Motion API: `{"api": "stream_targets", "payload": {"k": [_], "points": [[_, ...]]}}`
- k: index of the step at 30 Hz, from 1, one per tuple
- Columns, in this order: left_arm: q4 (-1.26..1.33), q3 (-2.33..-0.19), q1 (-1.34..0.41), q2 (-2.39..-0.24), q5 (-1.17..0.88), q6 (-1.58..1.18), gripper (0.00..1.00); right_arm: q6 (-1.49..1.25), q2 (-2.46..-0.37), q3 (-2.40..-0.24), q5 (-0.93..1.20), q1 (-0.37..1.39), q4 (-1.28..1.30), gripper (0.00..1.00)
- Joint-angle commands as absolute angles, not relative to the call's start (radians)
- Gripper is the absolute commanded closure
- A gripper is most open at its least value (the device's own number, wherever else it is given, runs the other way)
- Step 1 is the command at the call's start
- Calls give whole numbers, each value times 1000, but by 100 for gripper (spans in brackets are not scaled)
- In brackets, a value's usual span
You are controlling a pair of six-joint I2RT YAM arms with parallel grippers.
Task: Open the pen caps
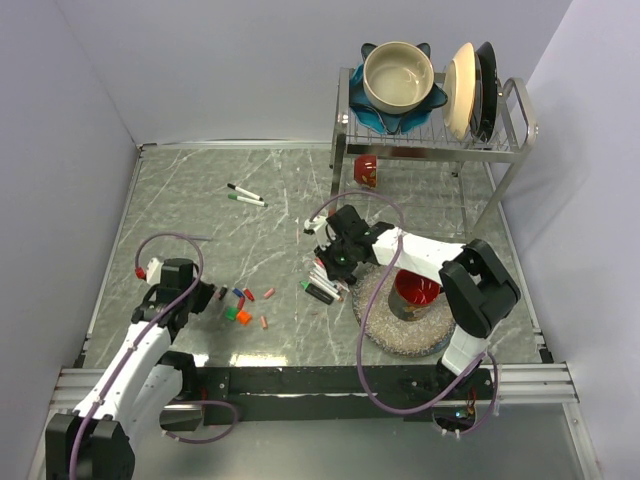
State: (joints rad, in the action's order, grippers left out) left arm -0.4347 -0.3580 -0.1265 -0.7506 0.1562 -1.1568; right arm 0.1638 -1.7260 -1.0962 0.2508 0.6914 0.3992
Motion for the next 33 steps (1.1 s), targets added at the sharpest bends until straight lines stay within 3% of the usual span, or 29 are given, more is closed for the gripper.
{"api": "stream_targets", "payload": {"k": [1, 10, 23, 28, 33], "points": [[-425, -347, -118, -750, 189, -1164, 92, 183, -1740, -1144, 233, 693, 419, 79], [-414, -339, -117, -782, 193, -1163, 82, 190, -1730, -1150, 250, 693, 428, 73], [-445, -367, -117, -824, 190, -1169, 77, 198, -1692, -1152, 264, 690, 439, 65], [-451, -370, -115, -818, 186, -1170, 65, 218, -1663, -1150, 291, 692, 445, 63], [-456, -373, -117, -822, 183, -1173, 60, 224, -1632, -1147, 307, 690, 446, 62]]}}
